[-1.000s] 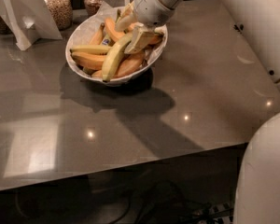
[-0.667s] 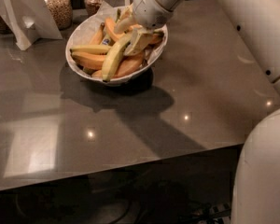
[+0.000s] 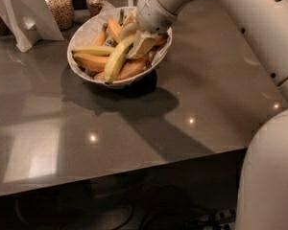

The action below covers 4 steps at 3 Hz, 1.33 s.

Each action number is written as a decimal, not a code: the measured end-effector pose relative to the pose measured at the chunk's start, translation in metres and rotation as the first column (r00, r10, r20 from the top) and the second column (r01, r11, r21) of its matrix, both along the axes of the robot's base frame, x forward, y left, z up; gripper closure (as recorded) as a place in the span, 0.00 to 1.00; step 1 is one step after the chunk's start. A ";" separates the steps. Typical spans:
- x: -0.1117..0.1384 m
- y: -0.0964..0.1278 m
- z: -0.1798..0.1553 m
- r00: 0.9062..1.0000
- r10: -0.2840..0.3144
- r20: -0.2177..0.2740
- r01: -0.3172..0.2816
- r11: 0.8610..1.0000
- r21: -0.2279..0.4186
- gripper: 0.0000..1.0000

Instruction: Pick banana from white bowl

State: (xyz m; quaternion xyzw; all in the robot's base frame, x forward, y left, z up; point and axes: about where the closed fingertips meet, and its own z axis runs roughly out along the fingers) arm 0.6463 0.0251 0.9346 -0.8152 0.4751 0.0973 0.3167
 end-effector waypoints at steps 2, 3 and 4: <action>-0.006 0.002 0.013 1.000 0.016 0.013 -0.016 1.000 -0.003 1.00; -0.013 0.004 0.032 0.999 0.030 0.041 -0.030 1.000 0.000 1.00; -0.026 -0.001 0.054 0.996 0.049 0.073 -0.051 0.998 0.026 1.00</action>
Offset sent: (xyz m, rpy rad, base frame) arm -0.0131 0.0001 0.0309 -0.0057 -0.0335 0.0258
